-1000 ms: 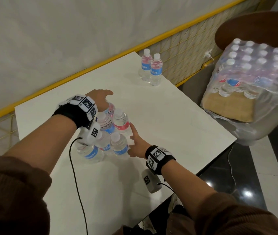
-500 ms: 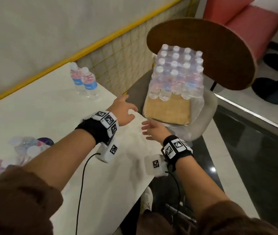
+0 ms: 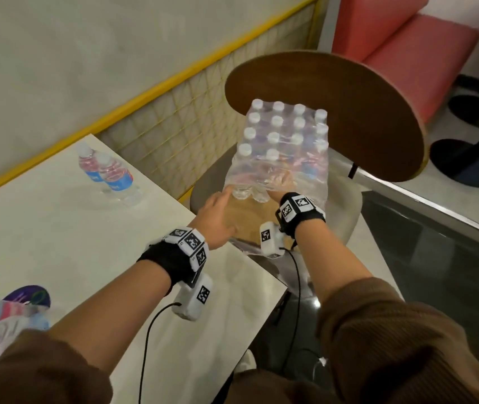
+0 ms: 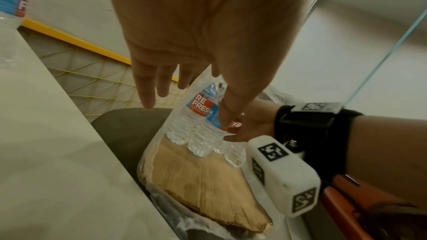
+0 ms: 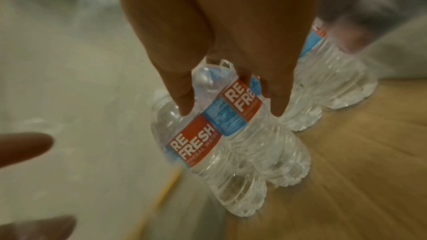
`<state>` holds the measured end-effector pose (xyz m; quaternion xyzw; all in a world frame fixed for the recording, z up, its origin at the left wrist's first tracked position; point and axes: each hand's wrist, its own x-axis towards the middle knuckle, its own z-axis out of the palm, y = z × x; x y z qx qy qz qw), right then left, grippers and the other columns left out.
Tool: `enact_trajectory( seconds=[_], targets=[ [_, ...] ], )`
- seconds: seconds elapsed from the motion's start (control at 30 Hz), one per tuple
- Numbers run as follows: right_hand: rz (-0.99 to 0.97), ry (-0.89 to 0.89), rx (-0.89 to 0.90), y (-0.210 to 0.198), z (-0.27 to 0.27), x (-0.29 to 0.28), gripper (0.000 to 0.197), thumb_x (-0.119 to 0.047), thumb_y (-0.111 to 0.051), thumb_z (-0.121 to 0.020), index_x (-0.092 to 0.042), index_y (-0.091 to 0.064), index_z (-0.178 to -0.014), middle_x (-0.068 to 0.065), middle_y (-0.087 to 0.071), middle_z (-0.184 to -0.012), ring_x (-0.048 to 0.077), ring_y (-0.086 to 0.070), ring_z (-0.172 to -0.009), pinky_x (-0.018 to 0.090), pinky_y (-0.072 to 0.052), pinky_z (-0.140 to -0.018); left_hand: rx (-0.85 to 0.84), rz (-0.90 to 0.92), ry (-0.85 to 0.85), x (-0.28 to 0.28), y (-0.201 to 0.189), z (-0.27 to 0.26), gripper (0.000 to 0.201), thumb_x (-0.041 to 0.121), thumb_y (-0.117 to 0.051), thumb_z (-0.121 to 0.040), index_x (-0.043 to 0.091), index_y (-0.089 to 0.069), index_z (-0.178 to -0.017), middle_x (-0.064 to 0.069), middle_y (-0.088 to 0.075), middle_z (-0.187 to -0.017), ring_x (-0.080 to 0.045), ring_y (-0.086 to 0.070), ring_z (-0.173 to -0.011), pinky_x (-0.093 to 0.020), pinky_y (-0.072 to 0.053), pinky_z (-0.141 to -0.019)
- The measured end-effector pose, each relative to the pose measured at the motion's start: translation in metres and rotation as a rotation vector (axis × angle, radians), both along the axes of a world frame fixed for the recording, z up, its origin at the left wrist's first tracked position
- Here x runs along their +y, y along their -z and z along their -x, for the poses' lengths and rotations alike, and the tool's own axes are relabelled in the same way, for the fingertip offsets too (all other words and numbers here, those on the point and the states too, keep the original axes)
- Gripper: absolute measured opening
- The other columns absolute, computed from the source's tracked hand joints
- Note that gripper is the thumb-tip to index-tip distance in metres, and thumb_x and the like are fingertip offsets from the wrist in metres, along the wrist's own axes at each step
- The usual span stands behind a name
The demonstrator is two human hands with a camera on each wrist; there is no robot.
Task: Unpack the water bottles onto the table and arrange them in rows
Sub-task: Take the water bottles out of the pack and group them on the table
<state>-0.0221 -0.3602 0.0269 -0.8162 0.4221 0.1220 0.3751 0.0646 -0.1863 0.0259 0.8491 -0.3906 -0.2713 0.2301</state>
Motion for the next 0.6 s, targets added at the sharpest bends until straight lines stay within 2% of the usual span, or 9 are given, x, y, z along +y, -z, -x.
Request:
enact_trajectory(
  seconds=[0.1,0.17,0.2,0.27,0.33,0.4,0.47,0.53,0.6],
  targets=[
    [0.147,-0.158,0.072,0.005,-0.001,-0.003,0.077,-0.008,-0.052,-0.088,-0.041,-0.015,-0.147,0.012,-0.019,-0.156,0.032,-0.034,-0.138,0.042,-0.037,-0.110,0.005,0.007,0.020,0.002,-0.001,-0.006,0.087,0.024,-0.065,-0.085,0.030,-0.008,-0.150,-0.007,-0.015,-0.155,-0.025,-0.026,-0.141,-0.038,-0.030,-0.113],
    [0.081,-0.073,-0.033,0.006,-0.009,-0.001,0.076,-0.030,-0.055,-0.091,-0.040,-0.004,-0.147,0.011,-0.022,-0.156,0.033,-0.033,-0.138,0.046,-0.034,-0.111,0.016,0.014,0.023,0.003,-0.002,-0.009,0.085,0.026,-0.067,-0.084,0.029,-0.014,-0.150,-0.005,-0.016,-0.155,-0.022,-0.029,-0.140,-0.032,-0.031,-0.111],
    [0.005,0.024,-0.129,0.001,-0.011,0.002,0.078,-0.041,-0.056,-0.089,-0.034,-0.006,-0.150,0.009,-0.026,-0.154,0.031,-0.033,-0.138,0.045,-0.032,-0.112,0.028,0.024,0.018,0.002,-0.002,-0.008,0.084,0.027,-0.068,-0.083,0.029,-0.017,-0.149,-0.004,-0.018,-0.154,-0.020,-0.032,-0.138,-0.030,-0.031,-0.108],
    [-0.118,0.106,-0.269,-0.006,-0.012,0.013,0.062,-0.043,-0.055,-0.091,-0.019,-0.033,-0.144,0.005,-0.048,-0.134,0.025,-0.046,-0.125,0.034,-0.036,-0.103,0.071,0.063,0.013,-0.003,-0.001,-0.003,0.084,0.026,-0.072,-0.078,0.029,-0.023,-0.147,-0.003,-0.025,-0.149,-0.020,-0.038,-0.132,-0.028,-0.033,-0.103],
    [-0.179,-0.014,-0.250,-0.013,-0.004,0.038,0.038,-0.038,-0.053,-0.093,-0.016,-0.054,-0.125,-0.002,-0.057,-0.113,0.021,-0.058,-0.103,0.028,-0.042,-0.091,0.132,0.115,-0.004,-0.009,0.004,0.004,0.083,0.025,-0.077,-0.073,0.030,-0.030,-0.142,-0.004,-0.034,-0.140,-0.021,-0.044,-0.125,-0.026,-0.036,-0.100],
    [-0.212,-0.081,-0.306,-0.013,0.004,0.055,0.033,-0.030,-0.062,-0.087,-0.018,-0.059,-0.117,0.000,-0.065,-0.113,0.017,-0.062,-0.099,0.031,-0.048,-0.089,0.163,0.180,-0.060,-0.012,0.009,0.009,0.075,0.022,-0.078,-0.071,0.025,-0.040,-0.135,-0.004,-0.047,-0.130,-0.020,-0.051,-0.117,-0.029,-0.043,-0.098],
    [-0.300,-0.132,-0.305,-0.011,0.004,0.049,0.044,-0.021,-0.065,-0.083,-0.022,-0.055,-0.125,-0.001,-0.063,-0.119,0.015,-0.059,-0.105,0.032,-0.048,-0.091,0.172,0.256,-0.123,-0.012,0.013,0.011,0.062,0.018,-0.076,-0.072,0.022,-0.048,-0.127,-0.001,-0.060,-0.119,-0.019,-0.058,-0.109,-0.031,-0.047,-0.093],
    [-0.355,-0.070,-0.217,-0.015,-0.004,0.036,0.046,-0.015,-0.059,-0.086,-0.019,-0.050,-0.131,0.005,-0.057,-0.129,0.021,-0.055,-0.114,0.038,-0.045,-0.100,0.189,0.268,-0.161,-0.007,0.015,0.012,0.056,0.015,-0.076,-0.073,0.022,-0.050,-0.121,0.001,-0.064,-0.110,-0.018,-0.061,-0.100,-0.027,-0.048,-0.085],
    [-0.236,-0.057,-0.072,-0.015,-0.014,0.022,0.042,-0.017,-0.047,-0.094,-0.009,-0.044,-0.136,0.012,-0.047,-0.140,0.027,-0.045,-0.127,0.039,-0.035,-0.109,0.171,0.264,-0.151,-0.002,0.017,0.013,0.051,0.016,-0.078,-0.070,0.029,-0.048,-0.109,0.003,-0.062,-0.102,-0.015,-0.061,-0.092,-0.025,-0.047,-0.078]
  ],
)
